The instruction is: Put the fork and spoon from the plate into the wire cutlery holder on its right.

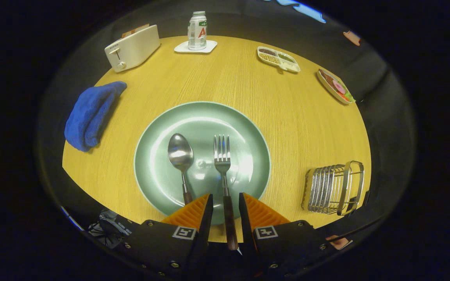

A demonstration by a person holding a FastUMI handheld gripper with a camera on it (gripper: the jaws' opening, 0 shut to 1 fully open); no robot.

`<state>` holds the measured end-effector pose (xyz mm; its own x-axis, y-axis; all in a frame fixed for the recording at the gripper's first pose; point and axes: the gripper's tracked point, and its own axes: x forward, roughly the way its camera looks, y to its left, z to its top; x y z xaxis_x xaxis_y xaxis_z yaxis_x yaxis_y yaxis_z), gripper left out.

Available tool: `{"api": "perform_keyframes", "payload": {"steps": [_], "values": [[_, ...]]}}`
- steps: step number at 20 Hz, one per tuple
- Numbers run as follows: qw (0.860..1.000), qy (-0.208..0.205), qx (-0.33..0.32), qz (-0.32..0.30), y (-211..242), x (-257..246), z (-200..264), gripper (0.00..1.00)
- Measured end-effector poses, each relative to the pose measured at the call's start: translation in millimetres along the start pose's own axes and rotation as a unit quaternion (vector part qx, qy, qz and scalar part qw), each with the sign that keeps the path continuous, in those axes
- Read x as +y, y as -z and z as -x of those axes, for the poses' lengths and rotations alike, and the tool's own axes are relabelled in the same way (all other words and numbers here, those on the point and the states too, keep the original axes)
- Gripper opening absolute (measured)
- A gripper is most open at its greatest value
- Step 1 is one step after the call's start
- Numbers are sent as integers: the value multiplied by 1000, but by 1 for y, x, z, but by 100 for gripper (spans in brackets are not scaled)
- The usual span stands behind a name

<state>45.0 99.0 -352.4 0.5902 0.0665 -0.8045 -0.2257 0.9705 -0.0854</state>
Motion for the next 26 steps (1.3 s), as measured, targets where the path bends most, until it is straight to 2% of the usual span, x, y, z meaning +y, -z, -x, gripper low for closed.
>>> {"api": "perform_keyframes", "payload": {"steps": [7,8,9,12,13,21,26], "values": [[999,-4,32,12,8,3,-21,41],[999,-12,38,16,11,6,-22,32],[999,-13,40,19,11,7,-25,19],[999,-3,33,34,8,3,-23,14],[999,-3,35,36,9,4,-25,5],[1000,23,-12,13,-19,-8,-3,5],[996,48,-59,-41,-44,-33,29,5]]}}
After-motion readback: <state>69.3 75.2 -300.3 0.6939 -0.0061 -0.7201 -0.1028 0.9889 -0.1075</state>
